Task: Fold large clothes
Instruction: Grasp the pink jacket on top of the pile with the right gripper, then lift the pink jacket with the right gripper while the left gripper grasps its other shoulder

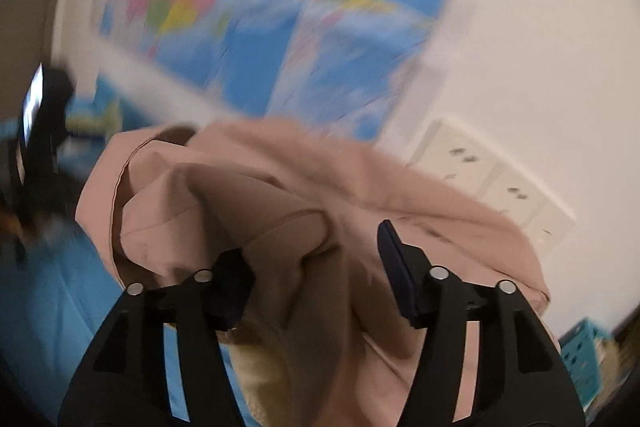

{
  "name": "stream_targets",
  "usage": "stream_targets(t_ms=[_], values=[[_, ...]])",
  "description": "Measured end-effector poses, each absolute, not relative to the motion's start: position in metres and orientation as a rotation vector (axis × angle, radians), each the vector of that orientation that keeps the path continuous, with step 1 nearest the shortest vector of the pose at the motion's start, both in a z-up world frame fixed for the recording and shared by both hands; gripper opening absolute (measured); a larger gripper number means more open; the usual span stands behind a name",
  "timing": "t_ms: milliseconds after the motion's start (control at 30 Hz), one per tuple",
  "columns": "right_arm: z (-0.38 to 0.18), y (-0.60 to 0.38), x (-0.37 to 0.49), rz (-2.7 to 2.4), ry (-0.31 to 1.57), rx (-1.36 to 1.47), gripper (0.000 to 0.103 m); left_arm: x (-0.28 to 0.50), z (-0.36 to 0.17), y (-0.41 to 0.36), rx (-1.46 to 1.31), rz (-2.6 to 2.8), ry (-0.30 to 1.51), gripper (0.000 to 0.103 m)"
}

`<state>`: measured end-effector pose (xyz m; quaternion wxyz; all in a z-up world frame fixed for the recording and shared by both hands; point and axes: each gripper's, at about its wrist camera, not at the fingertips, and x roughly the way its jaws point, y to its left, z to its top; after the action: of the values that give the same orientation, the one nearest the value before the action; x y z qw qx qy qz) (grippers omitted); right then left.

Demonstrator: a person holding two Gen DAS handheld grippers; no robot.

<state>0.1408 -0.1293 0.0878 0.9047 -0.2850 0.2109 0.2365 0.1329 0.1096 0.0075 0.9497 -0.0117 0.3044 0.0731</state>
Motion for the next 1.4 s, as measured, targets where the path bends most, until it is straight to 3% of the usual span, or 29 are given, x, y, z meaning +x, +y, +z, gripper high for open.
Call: stream_targets(t_ms=[33, 100, 133, 167, 233, 433, 600, 867, 1133, 1167, 1233, 1267, 1300, 1400], values=[[0.079, -0.122, 0.141, 0.478, 0.433, -0.637, 0.069, 0.132, 0.008, 0.109, -0.019, 0.149, 0.616, 0.096], [0.063, -0.118, 0.140, 0.485, 0.439, -0.686, 0.063, 0.133, 0.008, 0.109, -0.001, 0.157, 0.615, 0.096], [0.057, -0.114, 0.141, 0.494, 0.452, -0.702, 0.045, 0.133, 0.008, 0.110, 0.006, 0.158, 0.618, 0.096], [0.056, -0.112, 0.145, 0.509, 0.477, -0.704, 0.019, 0.134, 0.007, 0.111, 0.009, 0.159, 0.618, 0.096], [0.063, -0.113, 0.144, 0.509, 0.477, -0.685, 0.014, 0.133, 0.009, 0.111, 0.017, 0.156, 0.612, 0.096], [0.169, -0.197, 0.095, 0.420, 0.254, -0.349, 0.011, 0.127, 0.024, 0.116, 0.029, 0.115, 0.514, 0.096], [0.219, -0.254, 0.083, 0.364, 0.191, -0.193, 0.011, 0.131, 0.054, 0.086, 0.159, -0.044, 0.360, 0.096], [0.252, -0.292, 0.083, 0.357, 0.141, -0.057, 0.010, 0.131, 0.080, -0.001, 0.406, -0.364, 0.069, 0.096], [0.250, -0.306, 0.082, 0.402, 0.163, -0.046, 0.010, 0.176, 0.062, -0.074, 0.575, -0.567, 0.098, 0.096], [0.248, -0.308, 0.082, 0.404, 0.165, -0.047, 0.010, 0.177, 0.059, -0.080, 0.580, -0.596, 0.100, 0.090], [0.246, -0.307, 0.083, 0.402, 0.168, -0.054, 0.010, 0.178, 0.059, -0.089, 0.575, -0.600, 0.098, 0.060], [0.246, -0.309, 0.083, 0.396, 0.169, -0.050, 0.010, 0.179, 0.063, -0.092, 0.545, -0.619, 0.107, 0.031], [0.248, -0.311, 0.082, 0.394, 0.167, -0.038, 0.010, 0.179, 0.069, -0.093, 0.506, -0.626, 0.111, 0.010], [0.260, -0.320, 0.071, 0.364, 0.127, -0.022, 0.010, 0.175, 0.095, -0.089, 0.386, -0.608, 0.081, 0.009]])
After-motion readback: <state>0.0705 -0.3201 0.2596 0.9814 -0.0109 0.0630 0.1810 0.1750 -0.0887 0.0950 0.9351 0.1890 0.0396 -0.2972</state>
